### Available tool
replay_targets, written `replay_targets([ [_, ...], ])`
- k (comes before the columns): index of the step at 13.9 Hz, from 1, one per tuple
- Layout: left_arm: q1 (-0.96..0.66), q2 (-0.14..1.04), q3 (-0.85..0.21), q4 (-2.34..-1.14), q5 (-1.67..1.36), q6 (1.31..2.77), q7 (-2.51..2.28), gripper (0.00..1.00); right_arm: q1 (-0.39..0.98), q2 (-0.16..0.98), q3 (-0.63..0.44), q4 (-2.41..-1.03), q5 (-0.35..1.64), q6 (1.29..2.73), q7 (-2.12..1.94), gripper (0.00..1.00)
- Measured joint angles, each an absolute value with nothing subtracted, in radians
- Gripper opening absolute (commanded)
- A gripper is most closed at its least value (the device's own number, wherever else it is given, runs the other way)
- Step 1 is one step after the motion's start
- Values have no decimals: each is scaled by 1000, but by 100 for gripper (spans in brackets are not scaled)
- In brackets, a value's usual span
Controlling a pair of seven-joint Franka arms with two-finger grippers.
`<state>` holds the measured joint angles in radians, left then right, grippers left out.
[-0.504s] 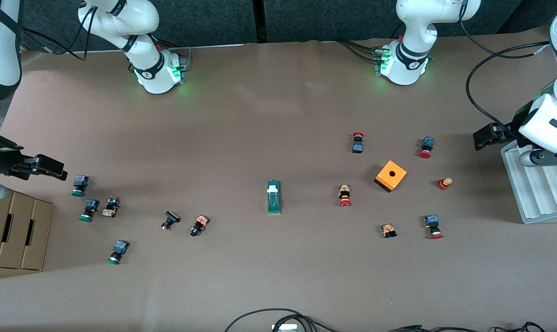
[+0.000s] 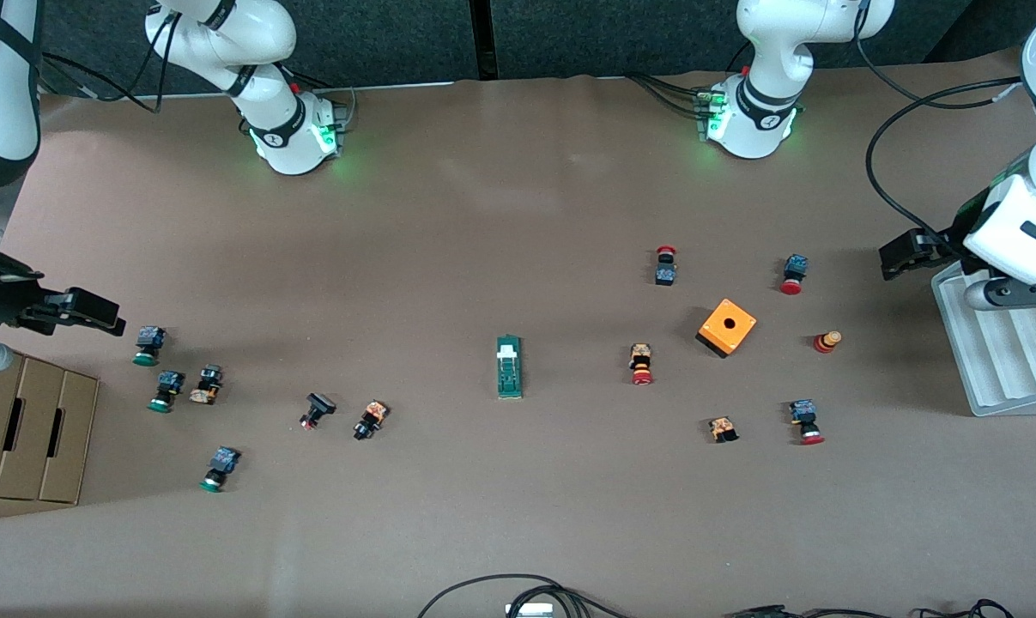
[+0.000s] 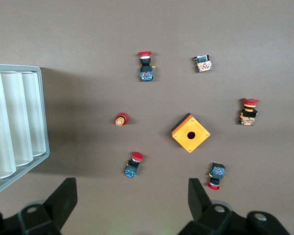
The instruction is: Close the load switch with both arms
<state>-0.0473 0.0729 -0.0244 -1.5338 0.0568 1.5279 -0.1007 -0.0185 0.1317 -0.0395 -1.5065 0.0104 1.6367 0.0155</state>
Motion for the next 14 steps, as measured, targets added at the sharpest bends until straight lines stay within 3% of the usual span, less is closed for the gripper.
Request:
replay_targets([
  [8, -51, 74, -58, -1510, 57, 1533, -99, 100, -18, 133, -39, -1507, 10, 1625, 15, 100],
  [14, -61, 143, -59, -1507, 58, 1627, -99, 100, -18, 134, -37, -1511, 10, 1621, 9, 100],
])
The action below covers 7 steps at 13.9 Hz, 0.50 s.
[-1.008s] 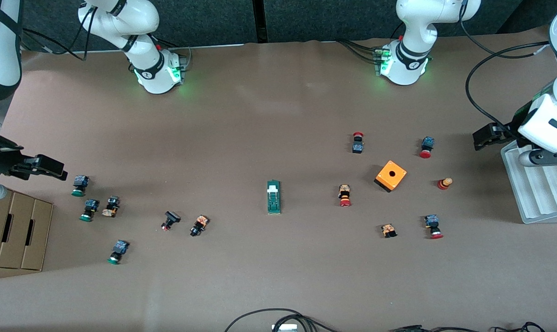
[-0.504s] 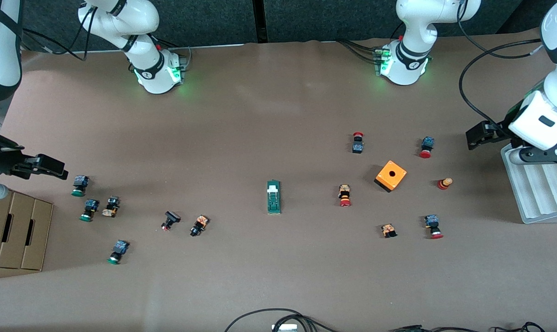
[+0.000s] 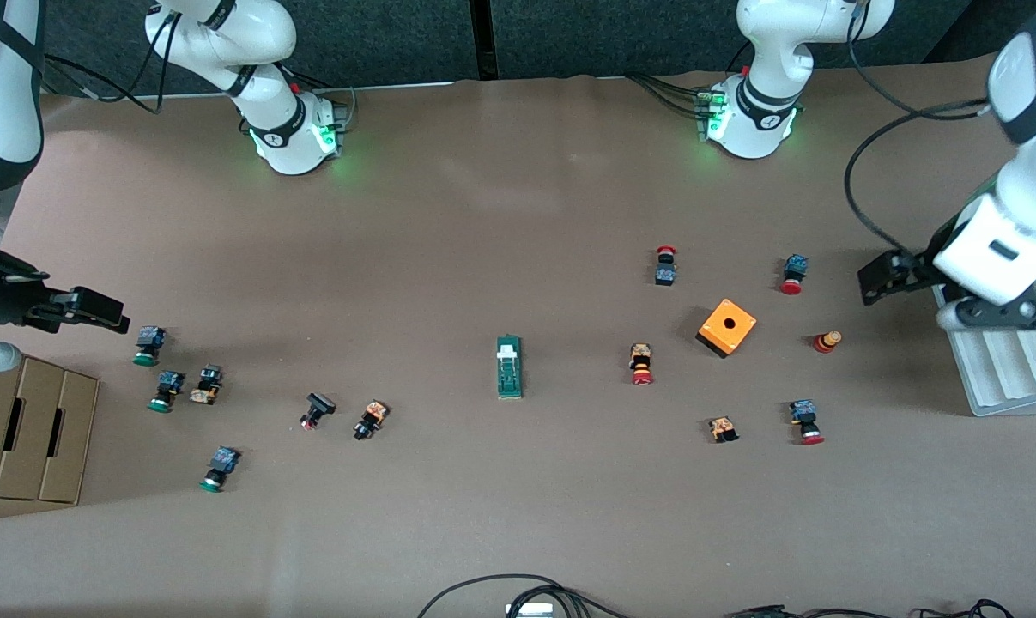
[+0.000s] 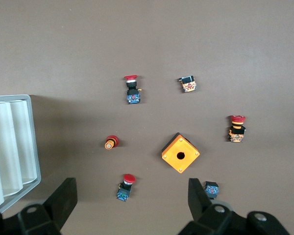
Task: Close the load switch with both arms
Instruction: 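Move the left gripper over the green load switch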
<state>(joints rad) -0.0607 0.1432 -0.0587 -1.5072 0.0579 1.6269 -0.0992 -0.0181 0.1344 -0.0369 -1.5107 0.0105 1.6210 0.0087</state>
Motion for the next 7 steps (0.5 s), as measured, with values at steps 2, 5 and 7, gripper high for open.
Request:
replay_targets([
  [2, -63, 173, -59, -1507, 58, 1630, -100, 100, -18, 136, -34, -1512, 10, 1619, -6, 100],
  [5, -67, 193, -64, -1508, 54, 1621, -131, 100, -17, 152, -31, -1514, 11, 1618, -9, 100],
  [7, -100, 196, -83, -1508, 52, 1621, -232, 100, -13, 165, -31, -1515, 11, 1618, -10, 100],
])
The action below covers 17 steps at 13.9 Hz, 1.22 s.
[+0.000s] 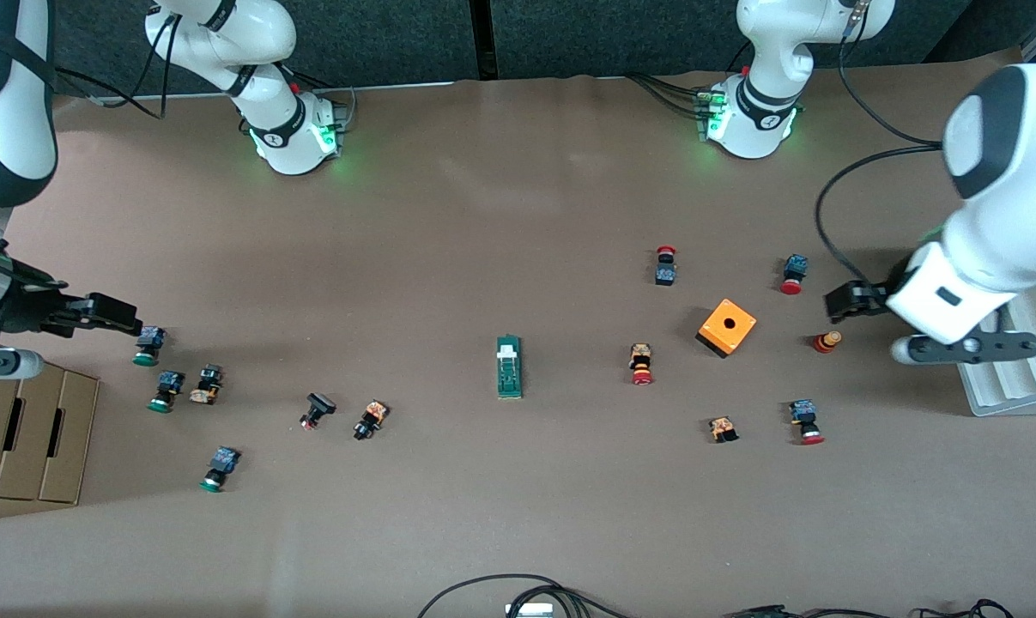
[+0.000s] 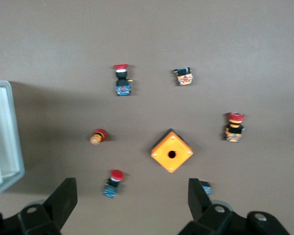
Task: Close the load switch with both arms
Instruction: 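Move the left gripper over the green load switch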
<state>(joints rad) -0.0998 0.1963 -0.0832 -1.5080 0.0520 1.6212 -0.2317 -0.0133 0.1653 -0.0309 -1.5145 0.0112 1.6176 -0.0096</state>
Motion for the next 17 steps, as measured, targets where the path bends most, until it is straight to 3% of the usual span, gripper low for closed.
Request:
replay_targets([
  [3, -195, 215, -101, -1510, 50, 1649, -337, 100, -5, 172, -30, -1514, 11, 1618, -12, 100],
  [17, -485, 384, -105, -1584, 91, 2041, -702, 100, 39, 301, -28, -1518, 62, 1625, -180, 100],
])
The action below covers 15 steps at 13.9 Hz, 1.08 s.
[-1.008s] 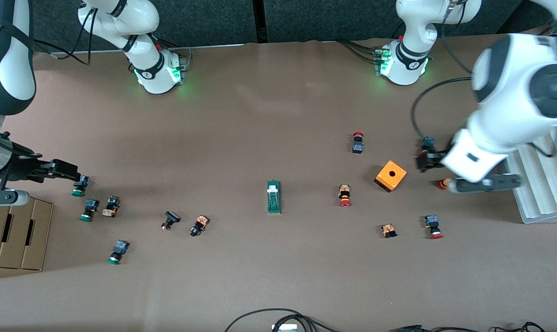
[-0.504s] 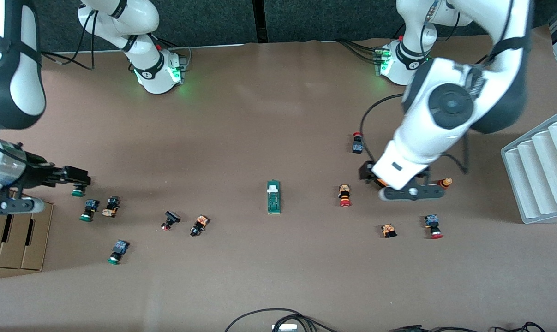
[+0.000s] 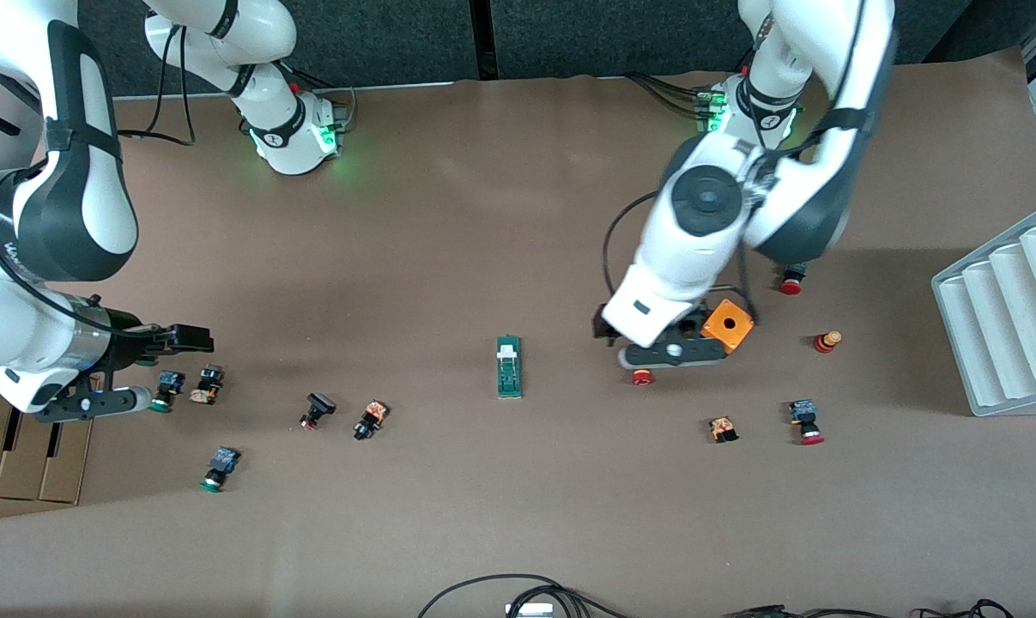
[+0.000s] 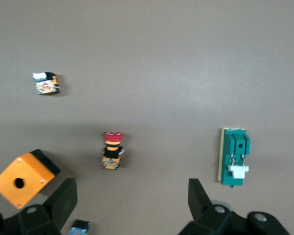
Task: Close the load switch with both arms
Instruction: 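Move the left gripper over the green load switch, then lower the left gripper and grasp the green switch base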
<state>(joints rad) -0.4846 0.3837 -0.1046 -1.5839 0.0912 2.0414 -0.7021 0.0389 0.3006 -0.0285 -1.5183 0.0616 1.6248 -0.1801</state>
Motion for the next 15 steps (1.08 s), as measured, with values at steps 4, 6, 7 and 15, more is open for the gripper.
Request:
replay_targets([
  [4, -602, 504, -105, -1591, 302, 2206, -1019, 100, 32, 302, -40, -1518, 123, 1641, -314, 100],
  [6, -651, 550, -105, -1591, 409, 2252, -1203, 100, 33, 302, -40, -1518, 123, 1642, -323, 100],
  [7, -664, 557, -105, -1590, 425, 2263, -1253, 100, 33, 302, -40, -1518, 124, 1642, -328, 100],
  [15, -833, 568, -105, -1581, 705, 2276, -1584, 100, 38, 302, -35, -1517, 128, 1642, -334, 98],
])
